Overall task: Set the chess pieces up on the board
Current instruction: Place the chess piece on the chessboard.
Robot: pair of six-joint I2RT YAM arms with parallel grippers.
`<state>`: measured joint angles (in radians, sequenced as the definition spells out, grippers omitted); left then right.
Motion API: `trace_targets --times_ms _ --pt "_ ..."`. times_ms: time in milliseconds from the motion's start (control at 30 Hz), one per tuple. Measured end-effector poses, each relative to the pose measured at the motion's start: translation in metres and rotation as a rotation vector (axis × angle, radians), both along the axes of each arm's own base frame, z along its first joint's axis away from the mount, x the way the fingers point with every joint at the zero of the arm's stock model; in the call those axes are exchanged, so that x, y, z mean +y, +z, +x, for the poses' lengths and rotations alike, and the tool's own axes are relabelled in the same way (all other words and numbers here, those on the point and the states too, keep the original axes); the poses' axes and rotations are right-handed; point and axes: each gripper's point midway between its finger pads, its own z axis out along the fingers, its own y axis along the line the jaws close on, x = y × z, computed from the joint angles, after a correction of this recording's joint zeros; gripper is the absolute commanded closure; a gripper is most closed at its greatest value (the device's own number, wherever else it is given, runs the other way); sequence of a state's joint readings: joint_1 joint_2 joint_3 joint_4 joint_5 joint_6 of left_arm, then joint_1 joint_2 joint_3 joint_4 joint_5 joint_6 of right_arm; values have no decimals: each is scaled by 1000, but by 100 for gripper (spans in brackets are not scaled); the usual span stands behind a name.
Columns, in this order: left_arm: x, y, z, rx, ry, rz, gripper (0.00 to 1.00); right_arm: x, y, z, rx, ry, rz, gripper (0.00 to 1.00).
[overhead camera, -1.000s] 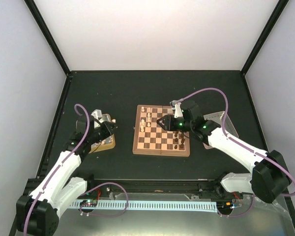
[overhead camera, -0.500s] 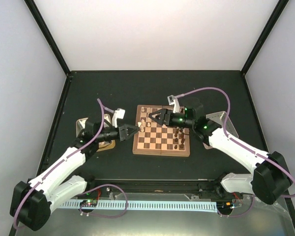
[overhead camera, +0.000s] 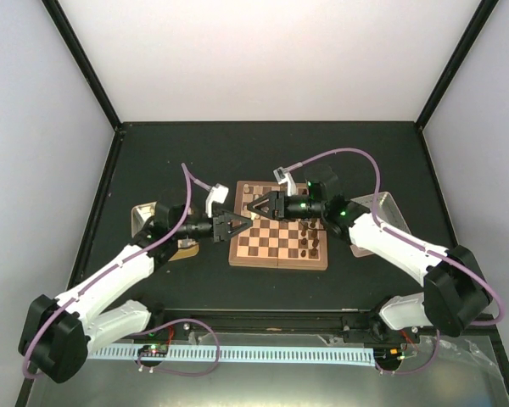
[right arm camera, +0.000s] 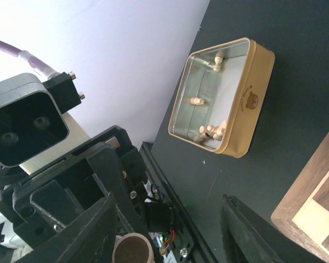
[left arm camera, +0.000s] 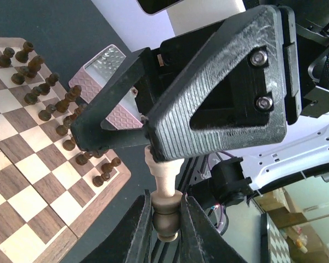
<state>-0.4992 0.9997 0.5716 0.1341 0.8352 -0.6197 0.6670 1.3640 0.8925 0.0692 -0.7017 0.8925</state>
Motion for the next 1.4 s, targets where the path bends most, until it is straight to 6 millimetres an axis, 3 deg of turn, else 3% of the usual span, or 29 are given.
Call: trace_targets --times_ms 433,533,700,800,1000,1167,1400 --pt "-3 -2 1 6 -9 1 91 4 7 -11 14 35 60 83" --pt "-3 -1 1 9 -9 -4 84 2 9 -13 31 21 96 83" --pt "-5 7 2 3 -1 -30 56 -4 14 -13 105 -54 184 84" --pt "-5 17 8 -12 24 -62 46 -9 20 -8 154 -122 237 84" --pt "-3 26 18 -44 100 -120 37 -18 37 9 233 -263 340 83" --pt "4 21 22 -59 187 -131 31 -26 36 20 321 -365 377 84" --pt "16 25 29 -99 299 -148 31 -38 33 31 415 -487 401 84"
